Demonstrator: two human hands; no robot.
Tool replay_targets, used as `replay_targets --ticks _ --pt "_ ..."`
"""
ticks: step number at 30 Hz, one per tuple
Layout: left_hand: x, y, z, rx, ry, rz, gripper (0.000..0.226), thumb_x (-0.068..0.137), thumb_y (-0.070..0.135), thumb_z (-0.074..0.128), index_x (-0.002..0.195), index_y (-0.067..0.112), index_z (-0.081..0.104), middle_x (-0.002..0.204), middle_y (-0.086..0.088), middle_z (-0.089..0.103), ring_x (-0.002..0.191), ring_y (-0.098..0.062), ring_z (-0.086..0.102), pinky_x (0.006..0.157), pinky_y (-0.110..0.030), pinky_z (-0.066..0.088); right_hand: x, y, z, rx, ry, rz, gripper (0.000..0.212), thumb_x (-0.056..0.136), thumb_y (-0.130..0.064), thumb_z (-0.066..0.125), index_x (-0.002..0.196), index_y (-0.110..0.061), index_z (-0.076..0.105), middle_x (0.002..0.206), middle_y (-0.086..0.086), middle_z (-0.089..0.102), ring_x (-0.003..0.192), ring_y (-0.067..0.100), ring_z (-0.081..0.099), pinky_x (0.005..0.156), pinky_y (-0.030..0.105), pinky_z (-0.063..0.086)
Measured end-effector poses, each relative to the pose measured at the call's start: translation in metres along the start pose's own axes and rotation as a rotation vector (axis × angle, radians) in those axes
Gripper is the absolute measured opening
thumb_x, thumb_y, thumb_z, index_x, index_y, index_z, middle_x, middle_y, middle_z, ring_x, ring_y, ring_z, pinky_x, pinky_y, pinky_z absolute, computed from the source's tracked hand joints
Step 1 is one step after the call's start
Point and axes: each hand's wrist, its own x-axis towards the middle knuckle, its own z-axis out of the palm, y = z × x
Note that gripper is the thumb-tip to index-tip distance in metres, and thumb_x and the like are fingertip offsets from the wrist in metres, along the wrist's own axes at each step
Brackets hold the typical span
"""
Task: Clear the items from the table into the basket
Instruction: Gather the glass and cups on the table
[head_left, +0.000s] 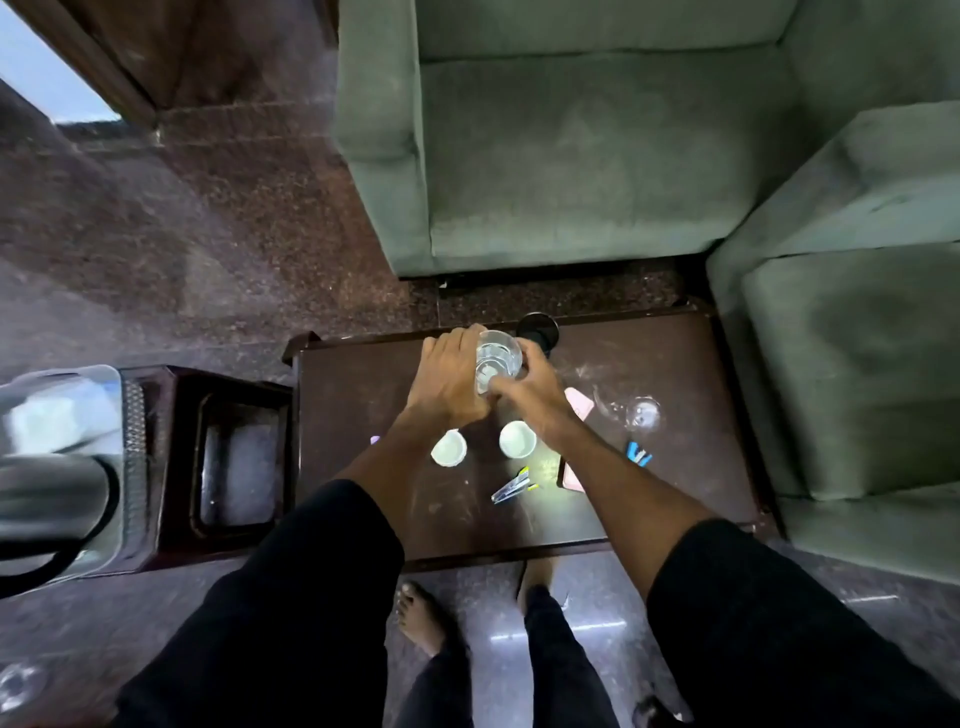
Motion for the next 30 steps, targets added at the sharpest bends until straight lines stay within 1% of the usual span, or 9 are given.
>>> replay_targets --ticks 2,4,7,9,12,14,18,25,30 --pt "0.016 -0.007 0.025 -0.034 0.042 -0.055 0.077 0.069 0.059 0.064 0.133 0.017 0.051 0.113 0.000 0.060 0.102 -0.026 0.058 0.088 -0.040 0.038 0.023 0.021 -0.005 0.074 0.015 0.070 0.074 0.064 -0.038 0.075 0.134 -0.023 0.056 0.123 -0.001 0.068 0.112 0.011 0.065 0.096 0.026 0.054" --pt "0.032 -0.013 0.047 -0.041 0.064 -0.107 0.078 0.069 0.062 0.068 0.130 0.017 0.053 0.112 -0.001 0.061 0.102 -0.026 0.058 0.088 -0.041 0.039 0.042 0.046 -0.009 -0.041 0.088 0.098 0.072 0.066 -0.045 0.069 0.133 -0.024 0.057 0.123 -0.003 0.067 0.113 0.014 0.065 0.101 0.036 0.053" --pt "0.057 -0.024 0.075 -0.022 0.070 -0.147 0.077 0.066 0.063 0.071 0.127 0.020 0.053 0.110 0.000 0.061 0.102 -0.025 0.059 0.089 -0.040 0.036 0.066 0.076 -0.014 -0.291 0.122 0.074 0.047 0.079 -0.023 0.066 0.125 -0.023 0.063 0.112 -0.004 0.072 0.104 0.018 0.068 0.093 0.037 0.054" --pt "0.070 -0.031 0.089 0.004 0.047 -0.153 0.079 0.065 0.065 0.069 0.127 0.020 0.053 0.112 0.000 0.061 0.104 -0.025 0.060 0.090 -0.040 0.036 0.082 0.093 -0.010 -0.364 0.111 0.043 0.042 0.082 -0.013 0.062 0.123 -0.021 0.065 0.113 0.000 0.074 0.107 0.020 0.070 0.094 0.038 0.056" --pt "0.084 -0.043 0.112 0.022 0.026 -0.170 0.086 0.062 0.070 0.074 0.127 0.018 0.053 0.113 -0.001 0.063 0.103 -0.026 0.062 0.090 -0.042 0.037 0.105 0.110 0.003 -0.428 0.113 0.019 0.039 0.081 -0.015 0.057 0.119 -0.023 0.064 0.111 0.003 0.075 0.107 0.027 0.070 0.092 0.046 0.057" --pt "0.087 -0.046 0.124 0.027 0.033 -0.181 0.088 0.059 0.071 0.078 0.126 0.019 0.053 0.111 -0.001 0.063 0.101 -0.026 0.063 0.089 -0.041 0.038 0.115 0.112 0.011 -0.484 0.126 0.009 0.033 0.082 -0.017 0.057 0.114 -0.024 0.063 0.108 0.004 0.074 0.104 0.030 0.069 0.088 0.044 0.057" --pt "0.087 -0.047 0.144 0.001 0.057 -0.200 0.081 0.062 0.066 0.078 0.124 0.020 0.053 0.109 0.000 0.063 0.100 -0.025 0.063 0.088 -0.040 0.039 0.129 0.115 0.021 -0.558 0.147 -0.029 0.018 0.084 -0.020 0.057 0.102 -0.021 0.058 0.099 0.006 0.072 0.096 0.035 0.067 0.076 0.042 0.056" --pt "0.081 -0.047 0.156 -0.009 0.046 -0.220 0.078 0.066 0.062 0.077 0.127 0.020 0.052 0.110 0.002 0.062 0.100 -0.024 0.063 0.086 -0.041 0.038 0.137 0.114 0.021 -0.612 0.159 -0.036 0.019 0.089 -0.018 0.058 0.108 -0.022 0.062 0.104 0.010 0.073 0.098 0.037 0.066 0.075 0.040 0.052" --pt "0.076 -0.055 0.160 -0.009 0.017 -0.228 0.080 0.066 0.051 0.080 0.133 0.018 0.050 0.115 -0.001 0.062 0.103 -0.025 0.063 0.086 -0.040 0.035 0.134 0.110 0.025 -0.590 0.163 -0.074 0.021 0.088 -0.017 0.059 0.108 -0.022 0.064 0.100 0.007 0.074 0.095 0.033 0.069 0.075 0.044 0.058"
